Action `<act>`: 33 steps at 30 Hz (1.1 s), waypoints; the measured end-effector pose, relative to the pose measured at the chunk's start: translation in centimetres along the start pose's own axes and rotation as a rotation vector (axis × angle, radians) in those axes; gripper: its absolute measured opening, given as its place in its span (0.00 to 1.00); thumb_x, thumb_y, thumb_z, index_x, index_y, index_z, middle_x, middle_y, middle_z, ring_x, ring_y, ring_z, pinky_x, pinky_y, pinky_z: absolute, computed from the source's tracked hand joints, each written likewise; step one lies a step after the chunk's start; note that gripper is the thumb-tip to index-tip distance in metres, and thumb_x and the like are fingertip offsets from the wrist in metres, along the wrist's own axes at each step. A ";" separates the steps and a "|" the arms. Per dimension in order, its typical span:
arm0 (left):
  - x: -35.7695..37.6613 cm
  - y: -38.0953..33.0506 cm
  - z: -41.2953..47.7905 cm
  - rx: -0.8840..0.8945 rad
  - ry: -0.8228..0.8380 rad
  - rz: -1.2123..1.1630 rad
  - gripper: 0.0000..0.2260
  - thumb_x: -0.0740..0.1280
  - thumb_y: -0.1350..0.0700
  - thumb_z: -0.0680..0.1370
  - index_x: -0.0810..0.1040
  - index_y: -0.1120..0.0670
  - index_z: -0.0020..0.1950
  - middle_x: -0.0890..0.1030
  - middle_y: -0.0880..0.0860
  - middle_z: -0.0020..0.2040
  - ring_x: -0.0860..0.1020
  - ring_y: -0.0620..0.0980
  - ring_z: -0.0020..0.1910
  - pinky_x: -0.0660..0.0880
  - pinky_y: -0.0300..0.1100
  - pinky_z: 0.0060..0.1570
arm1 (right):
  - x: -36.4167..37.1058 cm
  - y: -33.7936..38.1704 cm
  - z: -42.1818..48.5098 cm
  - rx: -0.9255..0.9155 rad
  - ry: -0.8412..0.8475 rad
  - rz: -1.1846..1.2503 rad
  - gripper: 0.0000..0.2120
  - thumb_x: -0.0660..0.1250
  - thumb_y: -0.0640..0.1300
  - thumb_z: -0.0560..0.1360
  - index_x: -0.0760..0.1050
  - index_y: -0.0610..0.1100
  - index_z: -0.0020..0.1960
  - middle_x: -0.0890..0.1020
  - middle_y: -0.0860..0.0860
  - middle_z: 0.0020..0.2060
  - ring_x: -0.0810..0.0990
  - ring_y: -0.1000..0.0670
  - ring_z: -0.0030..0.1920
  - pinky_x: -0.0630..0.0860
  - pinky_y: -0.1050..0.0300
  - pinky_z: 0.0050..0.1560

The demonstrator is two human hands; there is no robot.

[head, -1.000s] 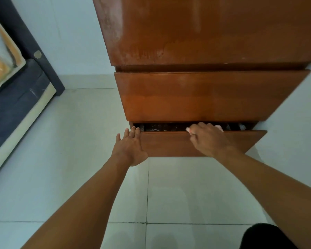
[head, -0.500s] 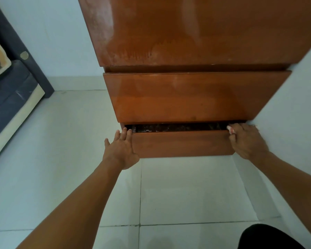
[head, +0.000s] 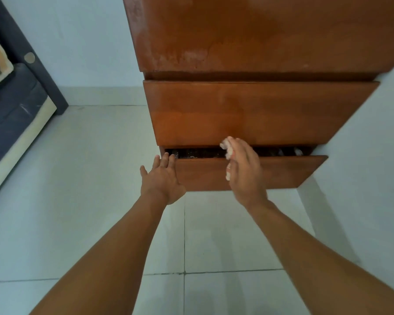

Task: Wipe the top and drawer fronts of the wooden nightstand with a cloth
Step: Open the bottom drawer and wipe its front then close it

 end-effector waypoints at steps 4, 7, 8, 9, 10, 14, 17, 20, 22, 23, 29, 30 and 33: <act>1.2 -0.2 0.3 0.003 -0.148 -0.013 0.39 0.61 0.48 0.77 0.45 0.53 0.83 0.48 0.53 0.83 0.46 0.57 0.82 0.51 0.65 0.76 | 5.9 2.5 -0.9 -0.072 -0.038 -0.132 0.26 0.61 0.37 0.82 0.65 0.45 0.79 0.67 0.43 0.78 0.60 0.41 0.80 0.61 0.41 0.79; 3.1 0.0 0.6 0.016 -0.301 -0.010 0.41 0.63 0.48 0.77 0.43 0.53 0.83 0.45 0.53 0.84 0.44 0.57 0.82 0.52 0.65 0.76 | 9.7 0.9 -1.9 -0.088 0.058 -0.382 0.29 0.58 0.48 0.84 0.53 0.49 0.83 0.55 0.42 0.82 0.50 0.38 0.82 0.52 0.36 0.80; 3.9 0.2 0.8 0.040 -0.315 0.017 0.42 0.63 0.47 0.77 0.41 0.53 0.83 0.44 0.53 0.83 0.43 0.56 0.82 0.51 0.65 0.76 | 10.6 0.1 -2.5 -0.063 0.085 -0.449 0.30 0.54 0.52 0.84 0.49 0.50 0.84 0.51 0.42 0.83 0.47 0.38 0.83 0.49 0.36 0.80; 4.5 0.4 0.7 0.057 -0.309 0.036 0.43 0.63 0.47 0.77 0.39 0.53 0.82 0.42 0.53 0.83 0.41 0.56 0.82 0.51 0.66 0.76 | 11.2 -0.6 -3.1 -0.041 0.101 -0.494 0.31 0.52 0.55 0.84 0.46 0.50 0.84 0.48 0.42 0.83 0.44 0.38 0.83 0.46 0.35 0.80; 4.9 0.6 0.6 0.060 -0.298 0.044 0.43 0.63 0.46 0.77 0.39 0.54 0.82 0.41 0.53 0.83 0.41 0.56 0.82 0.50 0.66 0.76 | 11.6 -0.8 -3.5 -0.032 0.108 -0.512 0.32 0.50 0.56 0.84 0.45 0.50 0.84 0.46 0.42 0.83 0.42 0.38 0.82 0.44 0.35 0.80; 4.2 0.8 0.1 0.062 -0.272 0.058 0.45 0.64 0.45 0.76 0.38 0.55 0.82 0.42 0.53 0.83 0.40 0.56 0.82 0.49 0.65 0.76 | 11.7 -0.5 -3.3 -0.068 0.087 -0.535 0.33 0.52 0.56 0.84 0.43 0.50 0.84 0.46 0.41 0.83 0.43 0.37 0.82 0.45 0.34 0.80; 4.5 1.0 0.1 0.060 -0.330 0.004 0.46 0.65 0.47 0.74 0.40 0.55 0.82 0.44 0.54 0.83 0.41 0.57 0.82 0.51 0.65 0.76 | 10.4 -2.2 -2.8 -0.108 0.070 -0.555 0.33 0.54 0.55 0.84 0.45 0.51 0.84 0.46 0.41 0.83 0.44 0.37 0.82 0.47 0.33 0.79; 5.3 0.6 0.3 0.058 -0.407 -0.028 0.45 0.66 0.46 0.73 0.45 0.55 0.82 0.49 0.55 0.83 0.44 0.59 0.82 0.53 0.66 0.75 | 8.2 -6.1 -2.8 -0.115 0.025 -0.579 0.31 0.54 0.55 0.85 0.46 0.52 0.84 0.48 0.41 0.83 0.45 0.37 0.82 0.47 0.33 0.79; 5.8 0.4 0.3 0.062 -0.435 -0.048 0.44 0.66 0.47 0.72 0.47 0.56 0.82 0.50 0.56 0.83 0.45 0.60 0.82 0.55 0.66 0.75 | 6.4 -8.9 -3.0 -0.099 0.003 -0.595 0.31 0.54 0.55 0.85 0.46 0.52 0.84 0.49 0.40 0.83 0.45 0.36 0.82 0.47 0.33 0.79; 5.9 0.3 0.3 0.065 -0.444 -0.055 0.44 0.66 0.47 0.72 0.48 0.56 0.82 0.51 0.56 0.83 0.46 0.60 0.82 0.55 0.66 0.75 | 5.5 -10.3 -3.1 -0.088 -0.002 -0.606 0.32 0.54 0.55 0.85 0.46 0.51 0.84 0.48 0.40 0.83 0.45 0.35 0.82 0.48 0.33 0.79; 6.2 0.2 0.4 0.058 -0.478 -0.047 0.44 0.66 0.49 0.70 0.50 0.57 0.82 0.52 0.57 0.83 0.48 0.62 0.81 0.58 0.67 0.74 | -0.7 -18.2 -3.1 -0.015 -0.093 -0.596 0.32 0.58 0.52 0.84 0.52 0.47 0.83 0.50 0.35 0.81 0.48 0.32 0.81 0.52 0.33 0.79; 6.4 0.0 0.5 0.051 -0.485 -0.045 0.44 0.66 0.50 0.70 0.50 0.57 0.82 0.52 0.57 0.83 0.47 0.62 0.81 0.58 0.67 0.74 | -1.8 -19.5 -3.2 0.000 -0.126 -0.571 0.31 0.59 0.50 0.83 0.53 0.45 0.83 0.50 0.34 0.81 0.49 0.31 0.81 0.53 0.34 0.79; 6.5 -0.5 0.6 0.038 -0.492 -0.047 0.44 0.66 0.49 0.70 0.50 0.58 0.82 0.51 0.57 0.83 0.46 0.62 0.81 0.57 0.68 0.74 | -4.4 -22.5 -3.3 0.062 -0.186 -0.474 0.30 0.57 0.46 0.83 0.51 0.43 0.83 0.50 0.32 0.80 0.50 0.27 0.79 0.52 0.33 0.79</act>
Point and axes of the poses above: each hand's wrist, its own z-axis towards the middle knuckle, its own x-axis out of the palm, y = z × x, the point moved 4 cm from there along z, towards the middle knuckle
